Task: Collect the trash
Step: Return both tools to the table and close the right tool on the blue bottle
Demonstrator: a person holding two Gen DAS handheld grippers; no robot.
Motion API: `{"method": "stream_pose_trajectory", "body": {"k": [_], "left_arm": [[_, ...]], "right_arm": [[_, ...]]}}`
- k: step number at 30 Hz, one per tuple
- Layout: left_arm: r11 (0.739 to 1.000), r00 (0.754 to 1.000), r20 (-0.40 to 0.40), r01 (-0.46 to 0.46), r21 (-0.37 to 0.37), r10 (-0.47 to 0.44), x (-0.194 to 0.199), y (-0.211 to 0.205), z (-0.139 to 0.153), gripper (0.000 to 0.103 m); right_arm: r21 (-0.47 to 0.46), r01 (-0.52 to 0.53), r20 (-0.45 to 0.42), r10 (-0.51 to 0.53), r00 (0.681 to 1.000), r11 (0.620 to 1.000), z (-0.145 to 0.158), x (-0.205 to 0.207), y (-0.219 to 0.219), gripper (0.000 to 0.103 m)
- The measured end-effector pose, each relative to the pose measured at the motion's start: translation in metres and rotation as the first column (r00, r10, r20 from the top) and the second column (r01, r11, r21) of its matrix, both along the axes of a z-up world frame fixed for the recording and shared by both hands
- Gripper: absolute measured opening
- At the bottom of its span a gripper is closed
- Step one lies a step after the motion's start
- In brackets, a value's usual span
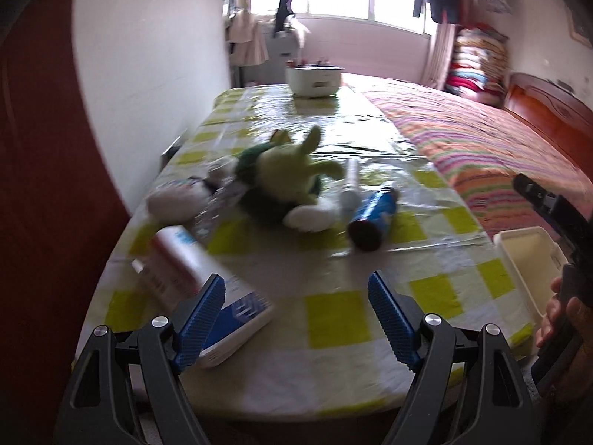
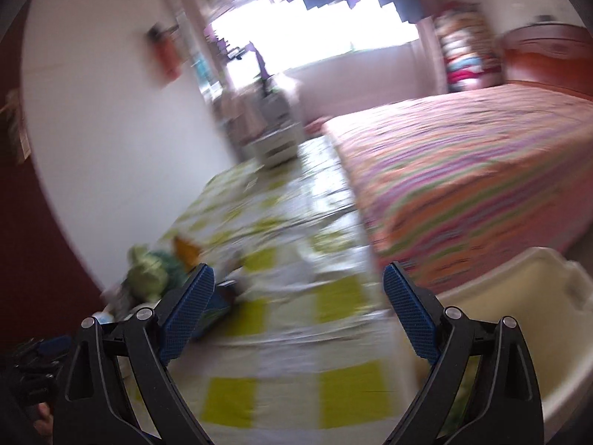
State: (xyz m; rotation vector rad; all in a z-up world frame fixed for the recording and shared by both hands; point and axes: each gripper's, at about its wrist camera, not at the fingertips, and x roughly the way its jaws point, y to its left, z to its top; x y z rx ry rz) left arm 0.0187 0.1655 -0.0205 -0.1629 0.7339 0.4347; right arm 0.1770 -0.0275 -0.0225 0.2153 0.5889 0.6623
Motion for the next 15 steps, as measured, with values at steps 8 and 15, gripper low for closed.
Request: {"method": "stream_pose_trajectory", "body": {"k": [8, 15], "left_arm": [[0.998, 0.998, 0.011, -0.057, -0.019, 0.057, -0.024, 0.019, -0.002, 0.077], [0.997, 0.996, 0.038, -0.074, -0.035, 0.075, -0.034, 0.028, 0.001, 0.077]], "right_arm": [[-0.093, -0.113, -0.122, 0.101, 0.987, 0.989, -0.005, 0.009, 0.065, 0.089], [-0.199, -0.127, -0.236, 0.078, 0.969, 0.972, -0.017, 0.020, 0.108, 0.083]]}}
